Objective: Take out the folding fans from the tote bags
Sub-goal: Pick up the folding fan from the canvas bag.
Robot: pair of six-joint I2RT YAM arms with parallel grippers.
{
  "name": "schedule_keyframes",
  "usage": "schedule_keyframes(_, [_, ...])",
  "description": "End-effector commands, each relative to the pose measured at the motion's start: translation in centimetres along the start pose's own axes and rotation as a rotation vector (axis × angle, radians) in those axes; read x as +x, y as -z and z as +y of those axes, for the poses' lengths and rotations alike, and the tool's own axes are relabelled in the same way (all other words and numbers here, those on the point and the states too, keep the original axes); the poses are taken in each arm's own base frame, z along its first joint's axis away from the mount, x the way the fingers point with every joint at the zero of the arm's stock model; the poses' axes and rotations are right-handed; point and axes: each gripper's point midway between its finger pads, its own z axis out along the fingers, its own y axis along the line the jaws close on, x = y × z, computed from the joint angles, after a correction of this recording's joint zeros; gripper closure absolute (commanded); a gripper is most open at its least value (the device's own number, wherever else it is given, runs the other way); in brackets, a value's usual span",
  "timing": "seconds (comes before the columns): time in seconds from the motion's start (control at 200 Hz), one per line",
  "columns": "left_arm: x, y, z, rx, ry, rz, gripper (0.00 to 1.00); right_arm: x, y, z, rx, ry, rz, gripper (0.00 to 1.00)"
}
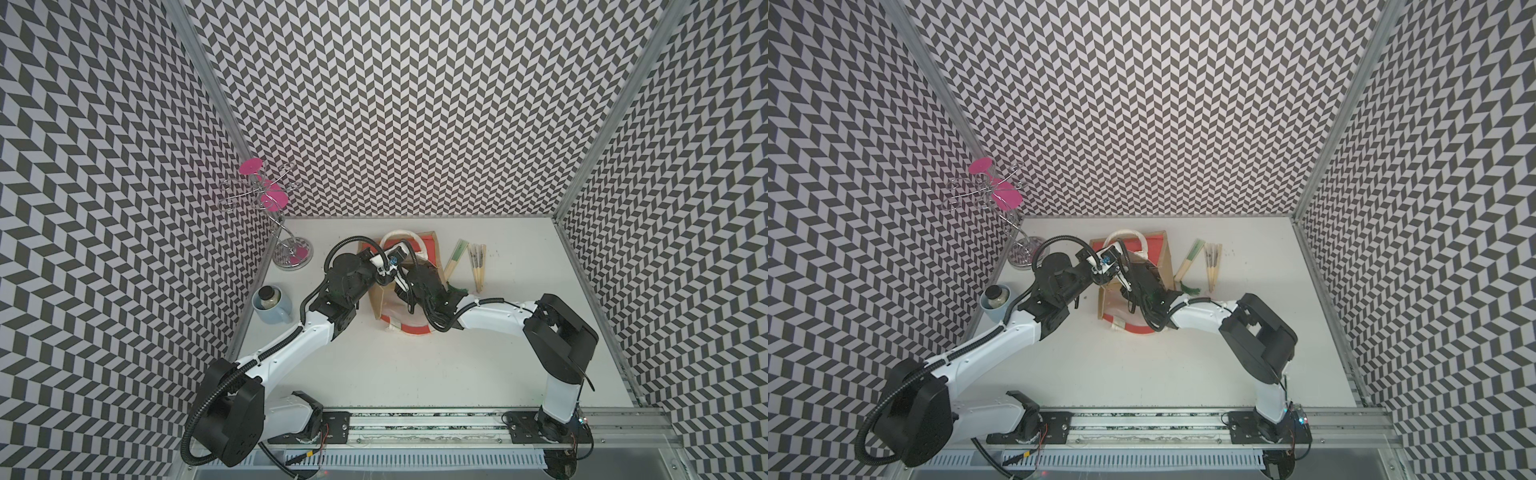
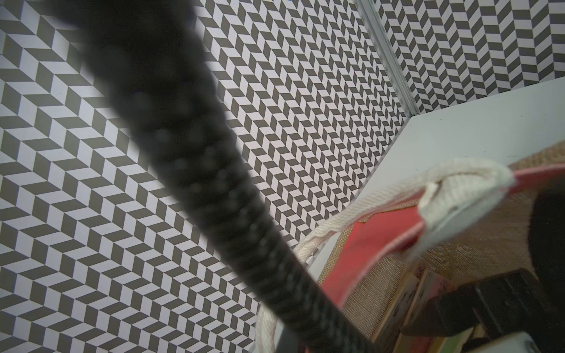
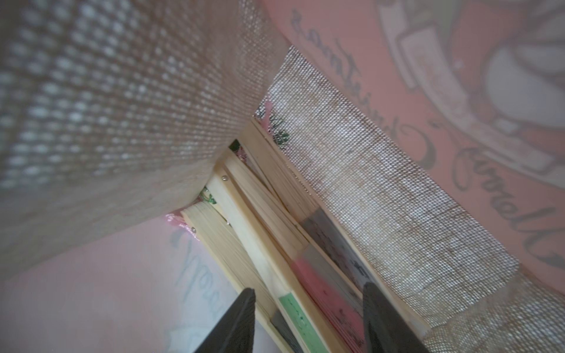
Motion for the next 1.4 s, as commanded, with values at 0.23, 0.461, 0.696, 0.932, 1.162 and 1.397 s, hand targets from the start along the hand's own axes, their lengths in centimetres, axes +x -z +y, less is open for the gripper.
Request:
schedule_keyframes(0.23, [-3.0,0.9,0.3,0.027,-0.043,-0.112,1.0,1.7,-2.1,1.9,-0.091,0.064,0.076,0.44])
schedule_keyframes(0.461, [-3.1,1.0,0.0,0.04,-0.04,-0.118,1.0,2.4,-3.3,1.8,-0.053,0.104,0.107,0.44])
schedule_keyframes(0.696, [-3.1,0.8,0.6,0.018,-0.017,-0.107,1.0,5.3,-5.5,0.6,0.035,0.096,0.21,0.44])
schedule_keyframes(0.932, [-2.7,0.5,1.0,-0.008,-0.007,-0.092,1.0,5.3,-4.4,2.2,-0.06,0.085,0.209,0.46])
schedule_keyframes(1.162, [-2.4,0.1,1.7,-0.048,0.009,-0.075,1.0,6.5,-2.5,4.5,-0.166,0.048,0.25,0.57])
schedule_keyframes(1.397, [-2.4,0.1,1.6,-0.042,0.015,-0.081,1.0,6.6,-2.1,5.0,-0.189,0.039,0.26,0.71])
